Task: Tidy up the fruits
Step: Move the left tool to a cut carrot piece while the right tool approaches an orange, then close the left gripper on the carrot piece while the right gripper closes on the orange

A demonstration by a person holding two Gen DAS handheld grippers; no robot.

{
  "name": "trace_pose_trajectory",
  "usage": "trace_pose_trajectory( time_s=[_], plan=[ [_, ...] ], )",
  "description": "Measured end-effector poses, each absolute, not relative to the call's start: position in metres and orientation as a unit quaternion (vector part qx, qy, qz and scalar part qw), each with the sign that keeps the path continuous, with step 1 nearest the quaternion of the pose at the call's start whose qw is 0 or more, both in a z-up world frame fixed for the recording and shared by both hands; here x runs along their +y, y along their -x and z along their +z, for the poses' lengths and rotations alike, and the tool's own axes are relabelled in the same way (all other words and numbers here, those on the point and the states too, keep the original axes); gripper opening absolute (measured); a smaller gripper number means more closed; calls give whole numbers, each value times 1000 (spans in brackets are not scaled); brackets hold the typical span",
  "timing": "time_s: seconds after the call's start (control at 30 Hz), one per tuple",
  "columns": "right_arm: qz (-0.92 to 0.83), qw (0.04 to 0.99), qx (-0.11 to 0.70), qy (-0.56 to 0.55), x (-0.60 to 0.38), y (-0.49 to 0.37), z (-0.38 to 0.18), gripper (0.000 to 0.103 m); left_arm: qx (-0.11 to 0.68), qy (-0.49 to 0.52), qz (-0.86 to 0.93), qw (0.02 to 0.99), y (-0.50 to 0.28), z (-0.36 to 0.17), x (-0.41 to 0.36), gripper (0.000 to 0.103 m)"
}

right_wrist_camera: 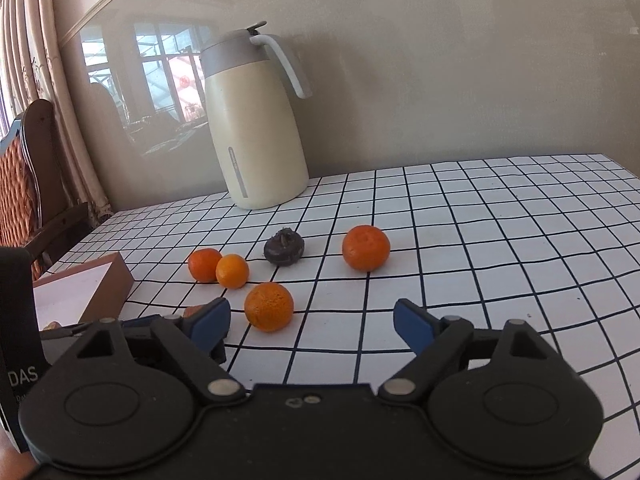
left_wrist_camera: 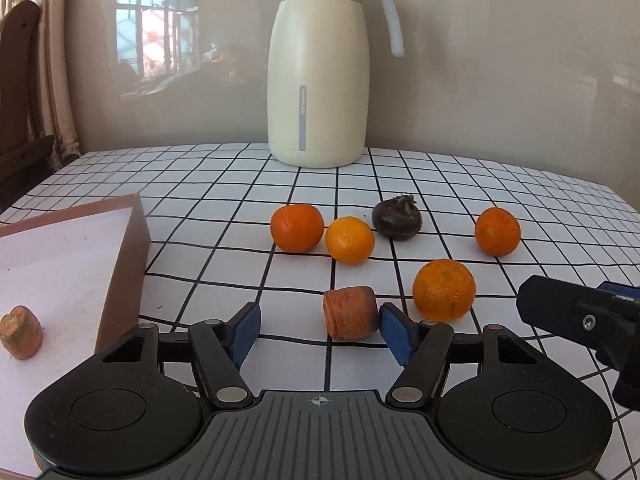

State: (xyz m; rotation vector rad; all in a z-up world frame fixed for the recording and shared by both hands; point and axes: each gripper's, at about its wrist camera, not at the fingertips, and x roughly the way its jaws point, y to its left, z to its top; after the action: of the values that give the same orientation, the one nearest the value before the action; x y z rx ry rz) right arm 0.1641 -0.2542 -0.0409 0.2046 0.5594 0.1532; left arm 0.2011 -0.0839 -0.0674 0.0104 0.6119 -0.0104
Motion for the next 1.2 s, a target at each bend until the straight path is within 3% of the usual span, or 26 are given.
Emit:
trace_pose_trajectory(
  time_s=[0.17,0.53,1.0,1.07,1.13,1.2],
  plan=[
    [84,950,286,-98,-244,-177,-44,80,306,10,8,952,-206,-67,-68,64],
    [102,937,314,-112,-233,-210,-53,59,297,-3,11,955,-209,-65,-66,57],
    [104,921,349,-140,-229,-227,-64,49,298,-26,5,954,-217,-65,-69,57],
    [101,922,351,-131,-227,-227,-63,44,302,-30,5,953,-218,-66,-70,57],
    [104,922,349,-133,-226,-226,-64,31,306,-33,-1,951,-219,-67,-72,57],
    [99,925,345,-125,-224,-224,-63,29,305,-40,-4,951,-219,-67,-75,57]
  ],
)
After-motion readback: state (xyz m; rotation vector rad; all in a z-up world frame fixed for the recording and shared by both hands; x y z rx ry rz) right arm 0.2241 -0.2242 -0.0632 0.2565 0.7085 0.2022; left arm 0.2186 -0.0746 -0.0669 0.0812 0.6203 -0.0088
